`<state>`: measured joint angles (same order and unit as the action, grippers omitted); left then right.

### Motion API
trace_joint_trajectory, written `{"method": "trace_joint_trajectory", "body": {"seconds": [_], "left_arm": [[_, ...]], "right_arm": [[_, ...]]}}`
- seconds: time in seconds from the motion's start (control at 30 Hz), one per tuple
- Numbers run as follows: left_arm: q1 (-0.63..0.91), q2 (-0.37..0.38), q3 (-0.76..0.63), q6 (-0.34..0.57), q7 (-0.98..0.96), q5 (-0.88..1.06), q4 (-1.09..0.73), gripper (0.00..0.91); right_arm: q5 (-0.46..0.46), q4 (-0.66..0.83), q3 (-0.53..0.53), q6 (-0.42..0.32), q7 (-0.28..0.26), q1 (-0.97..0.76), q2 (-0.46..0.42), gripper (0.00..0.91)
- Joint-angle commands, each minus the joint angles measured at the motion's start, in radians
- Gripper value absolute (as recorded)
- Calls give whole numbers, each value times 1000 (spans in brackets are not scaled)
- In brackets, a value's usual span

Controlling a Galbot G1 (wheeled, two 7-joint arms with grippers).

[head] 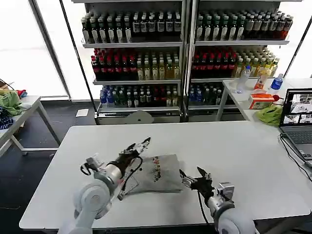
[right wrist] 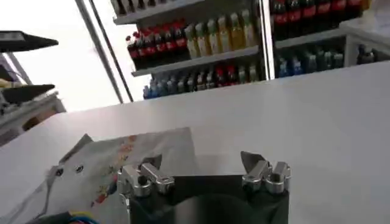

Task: Fold and organize the clothes.

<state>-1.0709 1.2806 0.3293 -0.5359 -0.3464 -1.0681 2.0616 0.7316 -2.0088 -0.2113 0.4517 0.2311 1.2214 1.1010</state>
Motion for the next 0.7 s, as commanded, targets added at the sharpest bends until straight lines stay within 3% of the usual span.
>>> {"method": "trace_joint_trajectory", "body": {"seconds": [0.03, 0.13, 0.3, 0.33, 0.37, 0.4, 0.7], "left_arm": [[-91, -59, 207, 21, 129, 113, 52, 907], [-105, -58, 223, 24, 136, 112, 52, 907], [-117, -49, 231, 25, 142, 112, 46, 907], [-118, -49, 232, 24, 142, 112, 46, 907], [-119, -49, 233, 23, 144, 111, 46, 907], [-119, -50, 233, 22, 145, 109, 47, 907], [-113, -49, 226, 2, 138, 70, 42, 907]], "right_arm": [[123, 237, 173, 15, 40, -254, 51, 907], [150, 270, 189, 7, 8, -272, 59, 907], [157, 320, 204, 15, -2, -292, 79, 907], [172, 322, 202, 16, -3, -291, 79, 725], [202, 319, 198, 24, -4, -289, 77, 484], [217, 316, 194, 26, -10, -286, 74, 0], [298, 254, 132, 0, -38, -210, 57, 0]]}}
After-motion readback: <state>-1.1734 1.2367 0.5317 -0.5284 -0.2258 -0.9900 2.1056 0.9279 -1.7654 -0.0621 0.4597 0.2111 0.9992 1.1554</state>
